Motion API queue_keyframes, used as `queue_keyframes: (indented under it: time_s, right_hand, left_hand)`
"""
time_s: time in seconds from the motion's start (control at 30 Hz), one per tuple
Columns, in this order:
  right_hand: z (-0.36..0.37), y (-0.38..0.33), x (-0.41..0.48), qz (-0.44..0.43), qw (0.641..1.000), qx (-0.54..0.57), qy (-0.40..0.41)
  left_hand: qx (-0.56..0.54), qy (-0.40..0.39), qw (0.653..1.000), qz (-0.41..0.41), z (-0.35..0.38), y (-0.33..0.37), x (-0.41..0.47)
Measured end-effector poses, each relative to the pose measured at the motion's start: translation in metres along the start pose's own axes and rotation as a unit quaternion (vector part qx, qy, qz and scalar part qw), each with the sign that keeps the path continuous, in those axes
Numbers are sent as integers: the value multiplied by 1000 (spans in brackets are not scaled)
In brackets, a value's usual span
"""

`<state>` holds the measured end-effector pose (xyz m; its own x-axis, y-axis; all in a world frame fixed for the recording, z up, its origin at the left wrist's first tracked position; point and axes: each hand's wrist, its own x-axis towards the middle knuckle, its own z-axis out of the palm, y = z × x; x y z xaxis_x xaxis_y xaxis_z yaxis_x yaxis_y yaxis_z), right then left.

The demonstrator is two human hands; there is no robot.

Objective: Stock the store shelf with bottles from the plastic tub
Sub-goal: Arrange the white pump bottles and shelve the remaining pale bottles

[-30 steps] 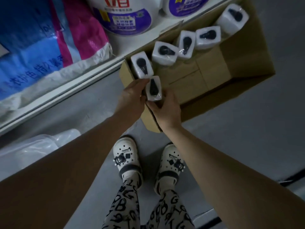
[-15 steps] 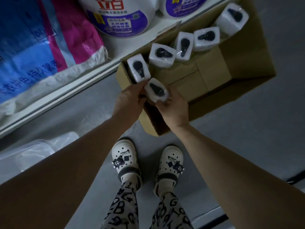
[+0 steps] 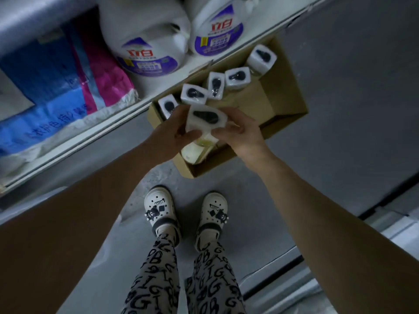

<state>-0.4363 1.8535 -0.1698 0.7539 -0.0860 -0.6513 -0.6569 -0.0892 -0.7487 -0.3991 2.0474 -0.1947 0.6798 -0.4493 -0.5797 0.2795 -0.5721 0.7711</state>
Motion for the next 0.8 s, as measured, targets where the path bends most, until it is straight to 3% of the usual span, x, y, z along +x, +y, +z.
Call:
queue_keyframes:
  time_s: [0.33,0.8]
  right_hand:
    - [-9,-95,-102,25,986,164,28]
    - [-28,-225,-242,-40,993,101,42]
  left_hand:
    - [-140,85,985,-52,-18,115,-83]
    - [-194,114,974,-35,-56,267,-216]
